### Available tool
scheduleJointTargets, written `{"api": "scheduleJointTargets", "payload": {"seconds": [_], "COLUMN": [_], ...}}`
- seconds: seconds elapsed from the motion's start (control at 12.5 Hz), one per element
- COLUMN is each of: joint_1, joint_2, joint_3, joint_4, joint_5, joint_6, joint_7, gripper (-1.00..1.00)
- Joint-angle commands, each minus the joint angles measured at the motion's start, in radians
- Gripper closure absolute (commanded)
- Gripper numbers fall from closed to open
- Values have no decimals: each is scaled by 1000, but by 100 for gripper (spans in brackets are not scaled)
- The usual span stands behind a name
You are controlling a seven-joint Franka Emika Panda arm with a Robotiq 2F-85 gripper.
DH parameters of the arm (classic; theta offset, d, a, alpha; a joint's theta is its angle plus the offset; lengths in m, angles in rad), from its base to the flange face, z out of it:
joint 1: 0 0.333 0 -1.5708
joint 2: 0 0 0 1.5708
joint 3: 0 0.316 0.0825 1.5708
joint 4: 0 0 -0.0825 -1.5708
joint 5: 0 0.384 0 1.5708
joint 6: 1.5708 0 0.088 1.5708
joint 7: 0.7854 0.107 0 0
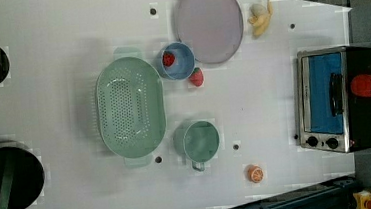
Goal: Pick Ketchup from oven and place it on table.
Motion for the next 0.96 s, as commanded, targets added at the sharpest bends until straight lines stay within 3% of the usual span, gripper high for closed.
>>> {"api": "scheduleJointTargets", "payload": {"seconds": [0.08,0.4,0.48,0.72,0.96], "joint_1": [-38,-42,-42,-42,-31], "joint_2": [9,21,21,21,-5], "joint_3": [-15,-14,-13,-10,-10], "joint_4": [5,-24,-29,-42,-11], "joint_5": [27,41,41,41,39], "joint_6": [4,12,29,58,51], "joint_7": [22,22,22,22,22], "gripper": [-100,-100,-92,-26,-26]}}
